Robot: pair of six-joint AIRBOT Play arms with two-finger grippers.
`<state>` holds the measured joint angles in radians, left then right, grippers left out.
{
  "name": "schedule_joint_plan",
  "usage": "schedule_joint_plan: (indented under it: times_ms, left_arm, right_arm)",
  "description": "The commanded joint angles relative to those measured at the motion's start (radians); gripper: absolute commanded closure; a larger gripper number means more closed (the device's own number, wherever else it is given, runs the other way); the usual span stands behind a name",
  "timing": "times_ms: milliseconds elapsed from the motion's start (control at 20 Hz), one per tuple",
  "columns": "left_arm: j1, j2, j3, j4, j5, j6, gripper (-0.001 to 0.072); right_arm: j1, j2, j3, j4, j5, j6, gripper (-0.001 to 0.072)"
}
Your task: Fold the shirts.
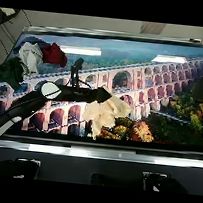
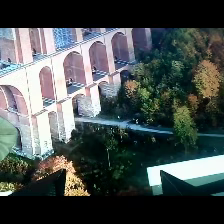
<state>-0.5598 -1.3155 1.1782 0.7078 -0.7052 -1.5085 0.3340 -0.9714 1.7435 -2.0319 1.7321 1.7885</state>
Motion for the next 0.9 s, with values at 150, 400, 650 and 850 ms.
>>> schedule_joint_plan:
  times_ms: [150, 400, 650, 850]
  left_arm:
    - [0.261, -0.035, 0.169, 0.198, -0.356, 0.009, -0.0001]
    - [0.423, -0.014, 0.045, 0.373, -0.593, 0.020, 0.0000]
    - [0.380, -0.045, -0.272, 0.186, -0.297, 0.017, 0.0000]
    - [0.341, -0.109, -0.315, 0.078, -0.189, 0.021, 0.0002]
  right_arm:
    - [-0.171, -0.275, 0.000, 0.220, -0.314, -0.043, 0.0035]
    - [-0.581, -0.579, 0.000, 0.991, -0.096, -0.103, 0.0040]
    - [-0.551, -0.718, 0.000, 0.984, 0.032, -0.204, 0.0035]
    - [-0.478, -0.727, 0.000, 0.876, -0.063, -0.211, 0.0036]
